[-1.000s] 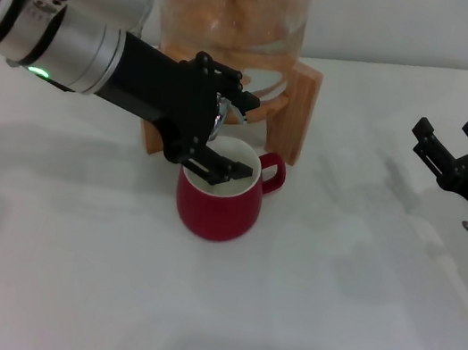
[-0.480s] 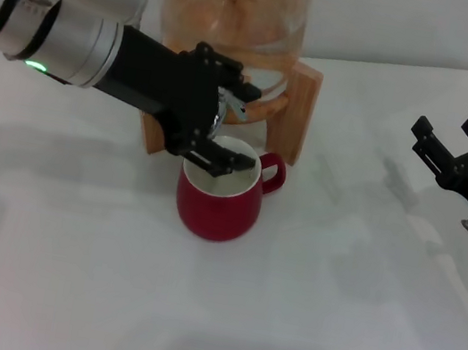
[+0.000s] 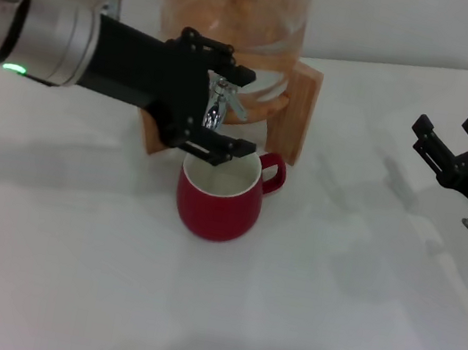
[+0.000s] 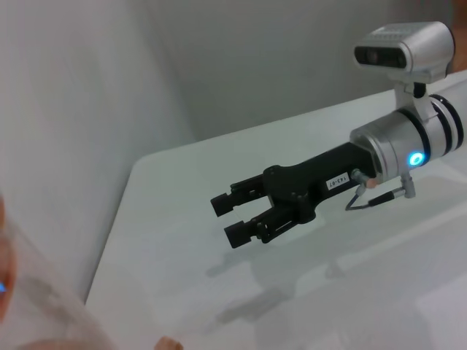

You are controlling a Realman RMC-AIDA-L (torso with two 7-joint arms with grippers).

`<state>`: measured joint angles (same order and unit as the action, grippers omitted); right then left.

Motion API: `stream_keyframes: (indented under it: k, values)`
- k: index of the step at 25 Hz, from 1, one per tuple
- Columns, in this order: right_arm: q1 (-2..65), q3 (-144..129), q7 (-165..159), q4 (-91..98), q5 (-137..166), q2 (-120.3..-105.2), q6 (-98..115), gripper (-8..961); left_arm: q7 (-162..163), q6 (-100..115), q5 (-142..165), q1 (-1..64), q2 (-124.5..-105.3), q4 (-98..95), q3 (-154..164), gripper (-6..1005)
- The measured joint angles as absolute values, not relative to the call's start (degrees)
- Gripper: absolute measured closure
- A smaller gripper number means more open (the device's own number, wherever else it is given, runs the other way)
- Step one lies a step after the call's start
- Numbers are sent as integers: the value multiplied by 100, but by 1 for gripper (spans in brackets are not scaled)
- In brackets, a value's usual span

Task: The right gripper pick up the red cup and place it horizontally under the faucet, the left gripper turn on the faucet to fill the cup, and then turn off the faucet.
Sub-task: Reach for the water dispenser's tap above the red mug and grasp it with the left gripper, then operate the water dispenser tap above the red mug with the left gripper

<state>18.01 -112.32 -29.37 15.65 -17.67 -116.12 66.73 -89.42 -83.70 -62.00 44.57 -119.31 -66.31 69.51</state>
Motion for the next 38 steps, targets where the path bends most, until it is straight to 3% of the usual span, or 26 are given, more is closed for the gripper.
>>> stream_keyframes:
  k: [14, 38]
  values:
    - [1828, -11231, -2939, 1551, -1776, -11610, 6653, 92, -8639, -8402, -6435, 3748, -11947, -7339, 7192, 181]
    - [1846, -11268, -2909, 1524, -1775, -11611, 6625, 92, -8804, -8253, -6168, 4270, -11928, -6336, 7253, 182]
